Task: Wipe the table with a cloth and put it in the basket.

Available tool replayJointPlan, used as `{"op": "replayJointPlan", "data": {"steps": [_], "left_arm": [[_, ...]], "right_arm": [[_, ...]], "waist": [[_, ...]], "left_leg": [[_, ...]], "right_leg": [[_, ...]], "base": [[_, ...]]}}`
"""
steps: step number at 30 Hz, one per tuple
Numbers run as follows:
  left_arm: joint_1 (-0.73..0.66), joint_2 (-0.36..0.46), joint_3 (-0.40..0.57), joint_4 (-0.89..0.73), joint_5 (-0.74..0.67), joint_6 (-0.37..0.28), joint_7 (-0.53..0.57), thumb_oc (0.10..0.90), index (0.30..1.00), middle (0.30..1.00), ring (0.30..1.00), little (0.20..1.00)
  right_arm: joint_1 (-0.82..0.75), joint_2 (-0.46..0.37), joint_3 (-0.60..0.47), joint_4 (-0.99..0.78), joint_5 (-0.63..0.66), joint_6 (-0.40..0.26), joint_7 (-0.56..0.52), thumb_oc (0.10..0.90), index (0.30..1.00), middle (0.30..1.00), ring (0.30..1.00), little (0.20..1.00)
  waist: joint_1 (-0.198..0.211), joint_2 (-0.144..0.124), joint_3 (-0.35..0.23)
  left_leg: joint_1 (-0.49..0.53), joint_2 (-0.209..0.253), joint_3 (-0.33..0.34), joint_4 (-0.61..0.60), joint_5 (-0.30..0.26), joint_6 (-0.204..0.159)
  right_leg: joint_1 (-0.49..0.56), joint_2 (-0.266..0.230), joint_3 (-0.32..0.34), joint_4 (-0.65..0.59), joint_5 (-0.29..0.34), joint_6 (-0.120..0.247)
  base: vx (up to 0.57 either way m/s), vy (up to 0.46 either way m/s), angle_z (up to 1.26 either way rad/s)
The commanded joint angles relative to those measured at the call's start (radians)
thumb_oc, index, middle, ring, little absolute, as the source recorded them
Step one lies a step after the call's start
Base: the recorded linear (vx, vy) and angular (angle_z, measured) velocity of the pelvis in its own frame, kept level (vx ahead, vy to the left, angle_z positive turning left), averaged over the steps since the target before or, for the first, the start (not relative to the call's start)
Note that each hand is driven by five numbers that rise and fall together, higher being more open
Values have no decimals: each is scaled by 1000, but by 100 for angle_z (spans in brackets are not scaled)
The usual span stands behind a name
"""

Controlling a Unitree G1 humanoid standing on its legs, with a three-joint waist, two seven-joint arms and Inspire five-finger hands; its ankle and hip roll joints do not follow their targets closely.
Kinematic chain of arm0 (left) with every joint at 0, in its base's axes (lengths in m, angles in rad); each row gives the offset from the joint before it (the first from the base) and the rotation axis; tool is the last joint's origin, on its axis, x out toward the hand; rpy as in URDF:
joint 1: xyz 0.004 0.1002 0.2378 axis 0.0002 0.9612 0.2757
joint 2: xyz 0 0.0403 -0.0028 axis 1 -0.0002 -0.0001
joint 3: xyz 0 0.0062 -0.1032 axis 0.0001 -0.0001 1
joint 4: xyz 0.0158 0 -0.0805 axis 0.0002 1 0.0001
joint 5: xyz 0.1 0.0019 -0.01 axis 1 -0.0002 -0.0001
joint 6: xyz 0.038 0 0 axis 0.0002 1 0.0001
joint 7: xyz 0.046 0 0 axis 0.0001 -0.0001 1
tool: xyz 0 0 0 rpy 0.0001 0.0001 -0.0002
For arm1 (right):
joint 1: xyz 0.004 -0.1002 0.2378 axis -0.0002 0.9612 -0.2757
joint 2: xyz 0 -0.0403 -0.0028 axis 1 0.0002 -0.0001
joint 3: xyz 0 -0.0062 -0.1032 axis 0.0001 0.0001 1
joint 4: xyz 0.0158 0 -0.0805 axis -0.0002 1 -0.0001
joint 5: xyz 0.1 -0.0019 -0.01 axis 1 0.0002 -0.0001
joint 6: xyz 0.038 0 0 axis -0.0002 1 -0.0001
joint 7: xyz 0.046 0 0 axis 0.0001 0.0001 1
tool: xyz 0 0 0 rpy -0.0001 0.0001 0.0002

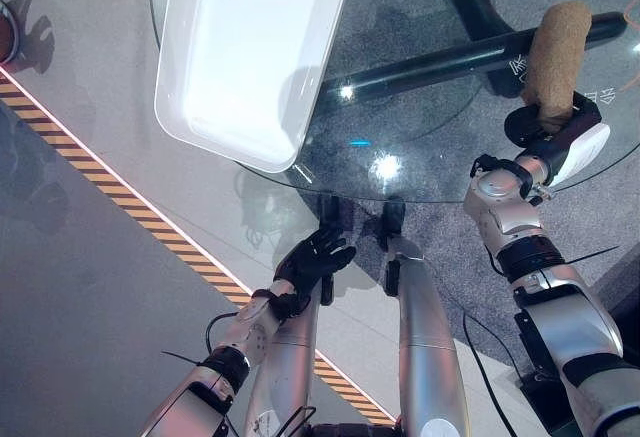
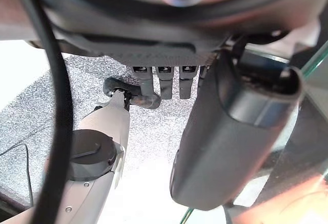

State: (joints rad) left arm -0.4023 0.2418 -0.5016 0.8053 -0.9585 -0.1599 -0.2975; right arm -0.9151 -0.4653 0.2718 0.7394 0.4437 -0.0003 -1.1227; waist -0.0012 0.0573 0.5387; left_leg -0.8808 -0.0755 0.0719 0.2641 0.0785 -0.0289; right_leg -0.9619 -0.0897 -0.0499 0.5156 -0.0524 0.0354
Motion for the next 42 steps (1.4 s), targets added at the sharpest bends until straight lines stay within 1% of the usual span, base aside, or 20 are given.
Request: {"op": "replayJointPlan", "data": {"steps": [1, 2, 3, 4, 7, 8, 10, 12, 17, 26, 34, 42], "left_arm": [[83, -37, -76, -6, -17, 32, -37, 800, 900, 900, 900, 900], [86, -36, -75, -13, -17, 34, -35, 800, 900, 900, 900, 900], [88, -34, -77, -22, -19, 37, -30, 800, 900, 900, 900, 900], [88, -33, -77, -24, -21, 37, -29, 800, 900, 900, 900, 900], [89, -31, -75, -31, -22, 40, -29, 800, 900, 900, 900, 900], [88, -32, -75, -32, -19, 40, -28, 800, 900, 900, 900, 900], [87, -35, -74, -33, -15, 39, -26, 800, 900, 900, 900, 900], [90, -42, -69, -27, -10, 31, -31, 800, 900, 900, 900, 900], [98, -57, -62, -18, 3, 22, -43, 800, 900, 900, 900, 900], [97, -78, -67, -16, 9, 4, -37, 800, 900, 900, 900, 900], [86, -81, -74, -21, 8, 10, -26, 800, 900, 900, 900, 900], [91, -70, -72, -37, 2, 21, -27, 800, 900, 900, 900, 900]], "right_arm": [[-16, -11, 30, -50, 0, -22, 24, 100, 300, 300, 300, 200], [-16, -13, 33, -59, -9, -41, 53, 100, 300, 300, 300, 200], [-18, -13, 39, -85, -39, -47, 92, 100, 300, 300, 300, 200], [-19, -12, 44, -103, -54, -42, 108, 100, 300, 300, 300, 200], [-19, -12, 67, -161, -104, 12, 137, 100, 300, 300, 300, 200], [-17, -11, 82, -186, -123, 33, 167, 100, 300, 300, 300, 200], [-9, -4, 97, -222, -152, 52, 198, 100, 300, 300, 300, 200], [4, 5, 121, -265, -183, 81, 266, 100, 300, 300, 300, 200], [51, 50, 180, -343, -242, 133, 334, 100, 300, 300, 300, 200], [113, 113, 265, -377, -338, 156, 404, 100, 300, 300, 300, 200], [142, 124, 326, -378, -401, 171, 476, 100, 300, 300, 300, 200], [174, 121, 395, -413, -466, 153, 622, 100, 300, 300, 300, 200]], "waist": [[23, 25, -19], [24, 25, -19], [24, 24, -19], [24, 23, -19], [21, 23, -19], [20, 23, -19], [18, 22, -19], [16, 21, -19], [13, 22, -19], [9, 24, -19], [9, 21, -19], [9, 18, -19]], "left_leg": [[-60, -39, -61, 206, -134, 51], [-61, -40, -62, 206, -134, 51], [-63, -40, -62, 208, -134, 51], [-63, -40, -62, 208, -135, 51], [-66, -40, -59, 210, -135, 51], [-66, -40, -57, 208, -134, 51], [-66, -40, -55, 206, -133, 51], [-66, -40, -51, 204, -132, 50], [-66, -41, -45, 199, -128, 48], [-68, -40, -42, 182, -117, 41], [-67, -40, -43, 174, -110, 38], [-71, -42, -45, 176, -108, 33]], "right_leg": [[16, 13, 2, -176, 156, 57], [15, 12, 1, -175, 157, 58], [14, 12, 1, -174, 157, 60], [13, 12, 1, -174, 156, 61], [7, 13, 2, -170, 154, 61], [6, 12, 1, -169, 154, 62], [6, 11, 1, -171, 153, 62], [5, 9, 0, -172, 150, 62], [-1, 8, 0, -169, 146, 61], [-2, 3, -5, -179, 145, 62], [-3, 1, -16, -178, 143, 64], [-6, -2, -23, -175, 139, 66]], "base": [[0, 0, 0], [0, 0, 0], [0, 0, 0], [0, 0, 0], [0, 0, 0], [0, 0, 0], [0, 0, 0], [0, 0, 0], [0, 0, 0], [0, 0, 0], [0, -5, 3], [0, 0, 0]]}}
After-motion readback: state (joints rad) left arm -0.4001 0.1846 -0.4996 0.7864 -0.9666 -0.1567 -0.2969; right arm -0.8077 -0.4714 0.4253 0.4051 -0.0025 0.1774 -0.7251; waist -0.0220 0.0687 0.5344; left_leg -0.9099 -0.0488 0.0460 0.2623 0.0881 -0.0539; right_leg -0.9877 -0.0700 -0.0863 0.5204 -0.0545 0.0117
